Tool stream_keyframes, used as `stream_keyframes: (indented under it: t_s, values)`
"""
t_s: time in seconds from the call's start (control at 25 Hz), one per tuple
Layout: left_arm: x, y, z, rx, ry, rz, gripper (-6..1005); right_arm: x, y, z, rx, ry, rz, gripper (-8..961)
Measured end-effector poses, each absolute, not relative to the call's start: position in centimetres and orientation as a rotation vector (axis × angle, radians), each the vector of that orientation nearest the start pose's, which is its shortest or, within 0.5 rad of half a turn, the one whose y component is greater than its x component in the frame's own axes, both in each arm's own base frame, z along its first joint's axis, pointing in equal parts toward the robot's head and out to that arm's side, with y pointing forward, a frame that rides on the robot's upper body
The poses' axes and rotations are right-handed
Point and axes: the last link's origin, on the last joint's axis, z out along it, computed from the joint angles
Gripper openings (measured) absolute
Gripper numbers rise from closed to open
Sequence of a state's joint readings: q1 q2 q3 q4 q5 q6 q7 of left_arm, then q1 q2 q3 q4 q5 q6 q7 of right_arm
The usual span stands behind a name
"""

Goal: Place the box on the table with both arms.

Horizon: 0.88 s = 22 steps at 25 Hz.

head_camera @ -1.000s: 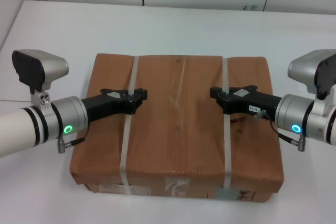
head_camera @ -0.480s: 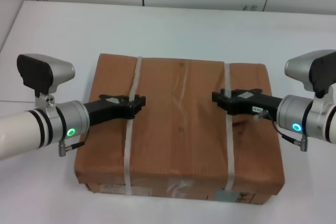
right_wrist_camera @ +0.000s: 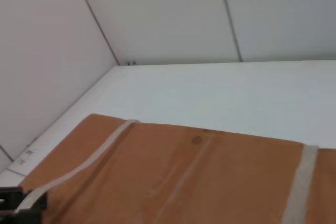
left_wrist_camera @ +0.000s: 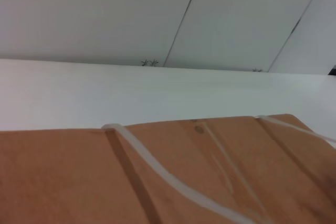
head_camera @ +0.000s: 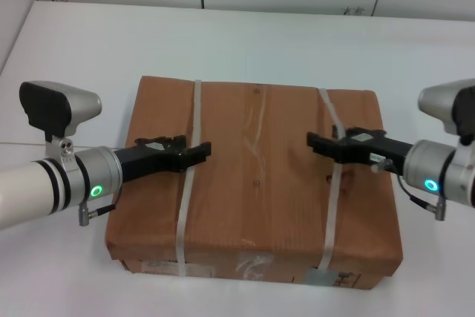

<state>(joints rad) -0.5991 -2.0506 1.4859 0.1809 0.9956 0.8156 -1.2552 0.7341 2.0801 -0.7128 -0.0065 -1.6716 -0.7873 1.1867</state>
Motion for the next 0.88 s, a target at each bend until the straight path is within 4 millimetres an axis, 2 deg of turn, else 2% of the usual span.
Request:
stream_keyframes:
  t_s: [0.28,0.36,0.64,0.88]
  values:
    - [-30.2,34.7,-8.1,-2.324,-1.086,-0.555,687,30.7,35.7,-8.9,-2.216,1.159,0.486,669]
    - [-30.0,34.6,-8.0,-2.329,-1.085,-0.575,709,31.1,35.5,-8.4,-2.202,1.170,0.514,677]
    - [-30.4,34.8,-7.0,-2.294,-1.089,-0.608,709,31.8,34.8,-6.4,-2.180,1.155,0.618,699]
    - [-29.7,34.7,-4.7,-2.312,-0.986,-0.740,709,30.8,33.9,-4.3,-2.288,0.928,0.727,713]
